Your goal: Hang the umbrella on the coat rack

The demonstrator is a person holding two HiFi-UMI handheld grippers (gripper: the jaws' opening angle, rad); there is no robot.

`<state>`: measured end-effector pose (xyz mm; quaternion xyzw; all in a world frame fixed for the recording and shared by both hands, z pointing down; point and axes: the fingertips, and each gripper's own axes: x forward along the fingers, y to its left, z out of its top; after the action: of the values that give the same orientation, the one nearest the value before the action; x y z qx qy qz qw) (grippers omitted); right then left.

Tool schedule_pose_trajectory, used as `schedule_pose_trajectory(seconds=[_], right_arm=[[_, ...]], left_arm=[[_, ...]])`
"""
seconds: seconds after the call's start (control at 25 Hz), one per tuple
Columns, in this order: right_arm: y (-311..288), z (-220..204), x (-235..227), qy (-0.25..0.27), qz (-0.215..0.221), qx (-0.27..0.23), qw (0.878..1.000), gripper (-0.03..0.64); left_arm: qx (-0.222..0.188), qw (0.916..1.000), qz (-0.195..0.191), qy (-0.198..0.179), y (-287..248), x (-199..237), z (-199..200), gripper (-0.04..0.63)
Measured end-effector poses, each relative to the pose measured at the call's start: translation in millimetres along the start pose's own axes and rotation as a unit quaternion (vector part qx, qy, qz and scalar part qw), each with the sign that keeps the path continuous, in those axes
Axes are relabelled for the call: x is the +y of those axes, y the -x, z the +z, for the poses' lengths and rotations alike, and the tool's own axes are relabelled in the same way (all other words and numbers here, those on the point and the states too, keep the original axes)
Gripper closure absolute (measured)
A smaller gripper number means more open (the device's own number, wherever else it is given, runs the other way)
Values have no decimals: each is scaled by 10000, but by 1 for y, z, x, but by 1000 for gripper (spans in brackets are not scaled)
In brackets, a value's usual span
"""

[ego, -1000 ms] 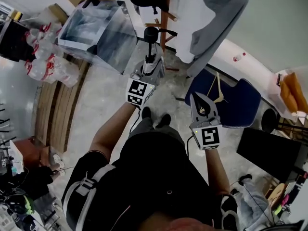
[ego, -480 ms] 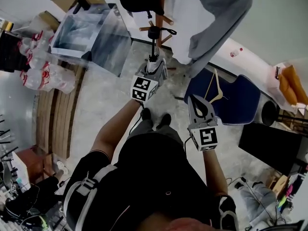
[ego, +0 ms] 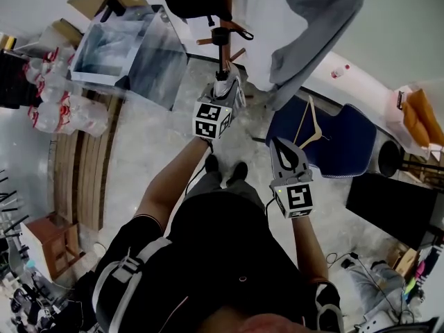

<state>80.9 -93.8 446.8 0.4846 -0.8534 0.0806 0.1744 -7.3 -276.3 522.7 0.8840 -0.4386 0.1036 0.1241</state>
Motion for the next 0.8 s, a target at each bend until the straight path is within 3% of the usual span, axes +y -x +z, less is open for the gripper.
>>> schedule_pose_trajectory(seconds=[0.8], right_arm=[[-3, -8, -1, -51, 131, 101, 9999, 615]], left_arm=[[356, 9986, 367, 136, -6, 14, -27, 557]])
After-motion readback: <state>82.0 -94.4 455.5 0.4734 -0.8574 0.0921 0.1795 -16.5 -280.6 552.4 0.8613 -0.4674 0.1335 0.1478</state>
